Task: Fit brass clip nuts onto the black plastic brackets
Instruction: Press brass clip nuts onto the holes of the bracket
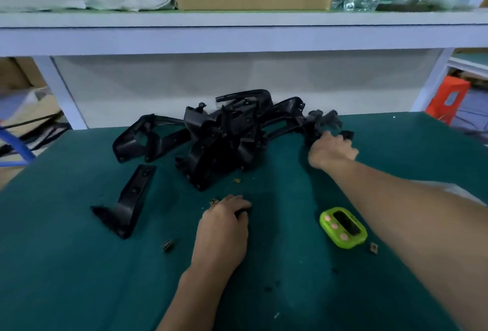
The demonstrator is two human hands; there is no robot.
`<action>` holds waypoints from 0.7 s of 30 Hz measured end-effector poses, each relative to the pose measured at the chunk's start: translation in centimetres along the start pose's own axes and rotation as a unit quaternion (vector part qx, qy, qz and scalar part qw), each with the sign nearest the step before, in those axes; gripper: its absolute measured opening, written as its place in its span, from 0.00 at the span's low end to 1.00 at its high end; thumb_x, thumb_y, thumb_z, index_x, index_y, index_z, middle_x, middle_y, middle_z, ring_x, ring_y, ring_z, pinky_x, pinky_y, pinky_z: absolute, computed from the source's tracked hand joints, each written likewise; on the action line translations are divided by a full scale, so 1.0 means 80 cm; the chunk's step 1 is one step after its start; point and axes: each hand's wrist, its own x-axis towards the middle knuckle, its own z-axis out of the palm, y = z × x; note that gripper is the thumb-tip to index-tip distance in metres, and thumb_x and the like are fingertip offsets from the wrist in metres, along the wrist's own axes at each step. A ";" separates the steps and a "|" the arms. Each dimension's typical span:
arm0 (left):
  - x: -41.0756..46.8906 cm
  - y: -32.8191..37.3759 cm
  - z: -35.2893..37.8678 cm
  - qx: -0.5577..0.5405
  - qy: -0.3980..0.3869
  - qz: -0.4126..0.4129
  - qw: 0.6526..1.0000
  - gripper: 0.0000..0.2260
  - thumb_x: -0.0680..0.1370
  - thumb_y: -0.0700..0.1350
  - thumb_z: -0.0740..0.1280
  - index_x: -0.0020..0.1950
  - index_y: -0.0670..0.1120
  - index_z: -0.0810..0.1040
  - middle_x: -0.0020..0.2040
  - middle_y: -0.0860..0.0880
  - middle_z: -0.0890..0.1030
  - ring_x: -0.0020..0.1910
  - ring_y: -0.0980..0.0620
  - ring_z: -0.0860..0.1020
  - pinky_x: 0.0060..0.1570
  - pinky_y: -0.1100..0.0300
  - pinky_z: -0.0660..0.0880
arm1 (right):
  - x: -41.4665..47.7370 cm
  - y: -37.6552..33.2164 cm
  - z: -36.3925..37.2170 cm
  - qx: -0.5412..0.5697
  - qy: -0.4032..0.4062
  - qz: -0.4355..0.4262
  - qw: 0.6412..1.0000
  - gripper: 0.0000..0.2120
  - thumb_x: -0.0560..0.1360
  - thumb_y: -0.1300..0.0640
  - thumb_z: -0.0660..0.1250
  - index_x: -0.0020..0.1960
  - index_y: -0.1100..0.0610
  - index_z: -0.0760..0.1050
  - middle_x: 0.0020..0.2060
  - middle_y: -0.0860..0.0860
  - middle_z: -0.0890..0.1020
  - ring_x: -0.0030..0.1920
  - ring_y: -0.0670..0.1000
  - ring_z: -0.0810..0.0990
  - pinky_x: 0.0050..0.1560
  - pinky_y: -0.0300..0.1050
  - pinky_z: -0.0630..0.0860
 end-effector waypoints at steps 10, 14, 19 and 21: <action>-0.013 0.009 -0.008 -0.016 -0.025 0.005 1.000 0.25 0.77 0.30 0.58 0.47 0.58 0.86 0.41 0.62 0.79 0.35 0.62 0.79 0.29 0.75 0.72 | -0.119 0.012 -0.025 -0.079 0.041 -0.173 0.981 0.11 0.70 0.64 0.66 0.50 0.54 0.75 0.43 0.53 0.80 0.49 0.57 0.81 0.43 0.47 0.69; -0.032 0.016 -0.015 -0.030 0.019 0.017 0.999 0.22 0.77 0.31 0.61 0.52 0.56 0.86 0.46 0.60 0.81 0.37 0.60 0.79 0.36 0.72 0.75 | -0.168 0.041 -0.049 0.052 0.093 -0.185 0.977 0.13 0.73 0.62 0.65 0.55 0.51 0.79 0.48 0.53 0.83 0.52 0.58 0.80 0.45 0.47 0.68; -0.062 0.027 -0.019 -0.124 0.091 0.028 0.988 0.24 0.78 0.43 0.70 0.70 0.63 0.74 0.57 0.68 0.80 0.36 0.57 0.79 0.45 0.60 0.81 | -0.239 0.073 -0.056 0.515 -0.108 -0.119 0.842 0.11 0.76 0.61 0.64 0.39 0.51 0.82 0.30 0.45 0.82 0.33 0.47 0.79 0.34 0.40 0.72; -0.074 0.036 -0.017 -0.150 0.075 0.043 0.985 0.30 0.77 0.49 0.71 0.74 0.69 0.64 0.58 0.71 0.79 0.40 0.58 0.77 0.49 0.60 0.78 | -0.264 0.077 -0.047 0.583 -0.188 -0.108 0.783 0.12 0.77 0.63 0.66 0.38 0.54 0.82 0.33 0.48 0.84 0.34 0.47 0.81 0.34 0.38 0.75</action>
